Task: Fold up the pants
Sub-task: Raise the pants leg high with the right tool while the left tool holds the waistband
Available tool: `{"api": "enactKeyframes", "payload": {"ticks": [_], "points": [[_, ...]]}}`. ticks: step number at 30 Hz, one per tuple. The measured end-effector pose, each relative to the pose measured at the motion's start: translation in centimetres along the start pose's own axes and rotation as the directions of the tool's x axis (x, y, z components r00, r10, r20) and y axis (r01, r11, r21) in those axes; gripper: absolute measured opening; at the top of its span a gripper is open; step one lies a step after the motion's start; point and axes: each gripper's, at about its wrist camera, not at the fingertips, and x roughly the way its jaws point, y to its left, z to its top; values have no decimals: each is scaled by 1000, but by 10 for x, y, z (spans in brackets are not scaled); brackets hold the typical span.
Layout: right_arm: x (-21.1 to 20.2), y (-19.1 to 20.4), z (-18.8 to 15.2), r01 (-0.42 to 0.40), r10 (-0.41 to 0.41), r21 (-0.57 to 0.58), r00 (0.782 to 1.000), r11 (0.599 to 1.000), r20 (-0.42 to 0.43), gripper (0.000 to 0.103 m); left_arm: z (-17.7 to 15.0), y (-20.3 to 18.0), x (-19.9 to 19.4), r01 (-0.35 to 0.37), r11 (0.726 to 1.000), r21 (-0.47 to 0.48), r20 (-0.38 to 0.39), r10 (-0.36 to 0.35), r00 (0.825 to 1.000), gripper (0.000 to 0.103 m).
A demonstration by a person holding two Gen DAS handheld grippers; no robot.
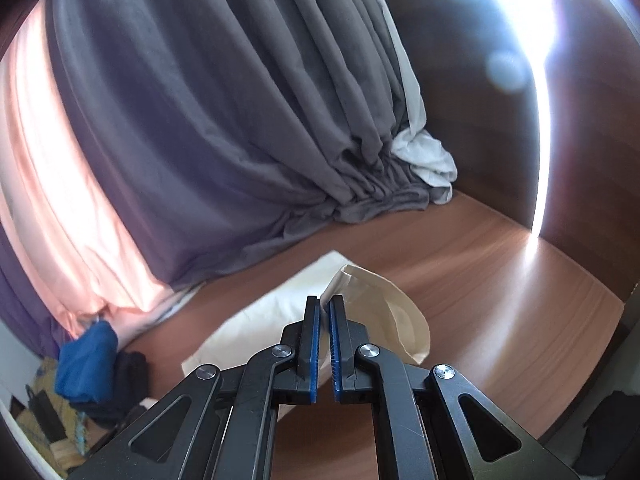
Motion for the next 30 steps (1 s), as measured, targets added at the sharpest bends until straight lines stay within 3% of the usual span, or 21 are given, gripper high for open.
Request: {"api": "enactKeyframes", "payload": {"ticks": [6,13,16,19,22,23,25,28,30], "points": [[28,4,14,9,-9,13,999,1000,33,6,19,-2,16,-25,1000,-4,6,25,1000,3],[72,3,38,24,-24,36,1000,999,11,6,43,-9,27,-77,997,16,96,75,993,2],[95,5,43,3,-2,42,1000,999,-30,6,47,-6,38,20,1000,12,52,-21,998,2],[113,11,46,-6,8,25,998,1000,-69,6,44,-10,44,136,985,105,-4,-137,991,2],[120,15,47,-29,30,13,996,1000,-88,6,35,-27,47,236,934,268,-86,-220,972,4],[122,17,48,-35,35,11,995,999,-89,6,28,-33,48,285,905,316,-129,-256,958,5],[123,19,50,-45,45,10,995,999,-89,6,19,-41,51,360,866,348,-198,-308,931,8],[126,20,53,-41,40,1,996,999,-85,6,6,-54,48,408,817,408,-262,-323,909,10],[128,20,54,-39,38,-5,996,999,-80,6,0,-61,43,429,793,432,-283,-333,900,25]]}}
